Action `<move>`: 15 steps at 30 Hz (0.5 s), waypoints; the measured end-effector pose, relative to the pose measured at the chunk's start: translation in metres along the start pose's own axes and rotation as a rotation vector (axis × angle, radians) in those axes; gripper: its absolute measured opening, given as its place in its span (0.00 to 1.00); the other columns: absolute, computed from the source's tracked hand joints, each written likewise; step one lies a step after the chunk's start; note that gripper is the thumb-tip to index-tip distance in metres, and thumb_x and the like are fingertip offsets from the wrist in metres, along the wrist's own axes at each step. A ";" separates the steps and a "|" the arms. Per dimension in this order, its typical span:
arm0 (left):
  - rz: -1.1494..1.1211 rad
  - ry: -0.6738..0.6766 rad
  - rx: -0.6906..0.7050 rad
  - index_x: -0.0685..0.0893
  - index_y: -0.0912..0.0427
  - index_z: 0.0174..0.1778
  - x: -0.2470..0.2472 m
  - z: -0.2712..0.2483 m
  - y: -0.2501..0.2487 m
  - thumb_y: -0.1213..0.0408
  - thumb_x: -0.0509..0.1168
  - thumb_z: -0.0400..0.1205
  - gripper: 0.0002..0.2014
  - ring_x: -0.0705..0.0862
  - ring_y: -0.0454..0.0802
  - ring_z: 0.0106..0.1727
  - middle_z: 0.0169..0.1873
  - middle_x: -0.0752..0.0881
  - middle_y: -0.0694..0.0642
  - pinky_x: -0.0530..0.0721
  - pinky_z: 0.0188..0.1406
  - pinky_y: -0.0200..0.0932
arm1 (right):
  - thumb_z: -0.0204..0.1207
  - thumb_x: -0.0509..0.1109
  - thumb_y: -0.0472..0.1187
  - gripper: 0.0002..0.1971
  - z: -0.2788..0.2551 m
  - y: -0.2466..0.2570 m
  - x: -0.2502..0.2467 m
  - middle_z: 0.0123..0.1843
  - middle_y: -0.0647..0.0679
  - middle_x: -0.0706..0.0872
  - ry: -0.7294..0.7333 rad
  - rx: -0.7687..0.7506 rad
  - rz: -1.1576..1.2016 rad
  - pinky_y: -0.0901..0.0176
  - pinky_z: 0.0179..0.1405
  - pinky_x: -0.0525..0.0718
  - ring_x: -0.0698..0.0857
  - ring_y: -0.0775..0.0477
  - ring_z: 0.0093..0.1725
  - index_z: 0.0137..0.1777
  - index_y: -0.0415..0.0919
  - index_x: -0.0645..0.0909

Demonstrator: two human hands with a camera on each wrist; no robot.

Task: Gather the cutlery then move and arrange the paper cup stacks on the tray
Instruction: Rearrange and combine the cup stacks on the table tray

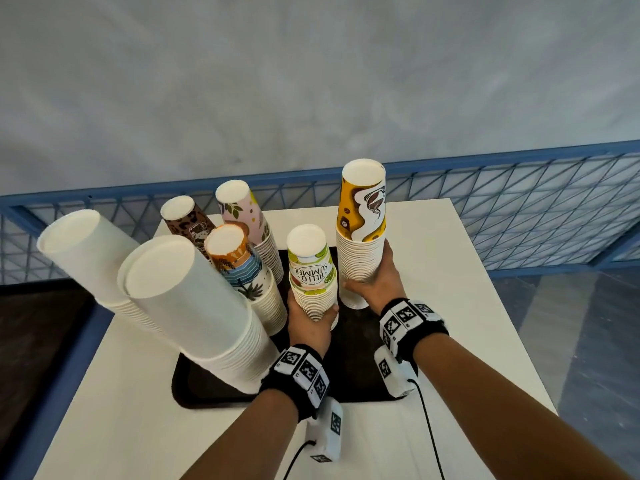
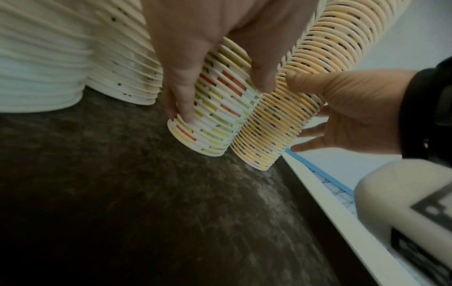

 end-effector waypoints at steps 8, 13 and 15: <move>0.001 0.019 -0.023 0.60 0.57 0.78 0.018 0.030 -0.009 0.69 0.74 0.72 0.40 0.72 0.53 0.74 0.73 0.74 0.55 0.64 0.65 0.35 | 0.59 0.81 0.33 0.40 0.016 -0.012 -0.003 0.66 0.42 0.80 -0.063 0.024 0.035 0.61 0.59 0.74 0.78 0.47 0.63 0.71 0.39 0.66; 0.014 0.038 -0.046 0.59 0.56 0.78 0.032 0.048 -0.013 0.68 0.74 0.72 0.41 0.72 0.55 0.74 0.73 0.74 0.56 0.65 0.63 0.36 | 0.63 0.79 0.33 0.43 0.024 -0.019 -0.012 0.70 0.45 0.76 -0.088 -0.008 0.049 0.63 0.63 0.69 0.74 0.52 0.64 0.75 0.40 0.60; 0.023 0.047 -0.050 0.59 0.56 0.79 0.036 0.054 -0.014 0.67 0.74 0.72 0.42 0.72 0.55 0.74 0.73 0.74 0.56 0.65 0.63 0.36 | 0.64 0.79 0.34 0.44 0.027 -0.024 -0.012 0.73 0.44 0.74 -0.080 -0.025 0.038 0.61 0.66 0.69 0.73 0.49 0.70 0.77 0.40 0.58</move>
Point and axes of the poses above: each hand's wrist, its own z-axis towards the middle knuckle, its own x-axis out of the palm, y = z × x, the point moved 5 cm from there along z, towards the middle knuckle
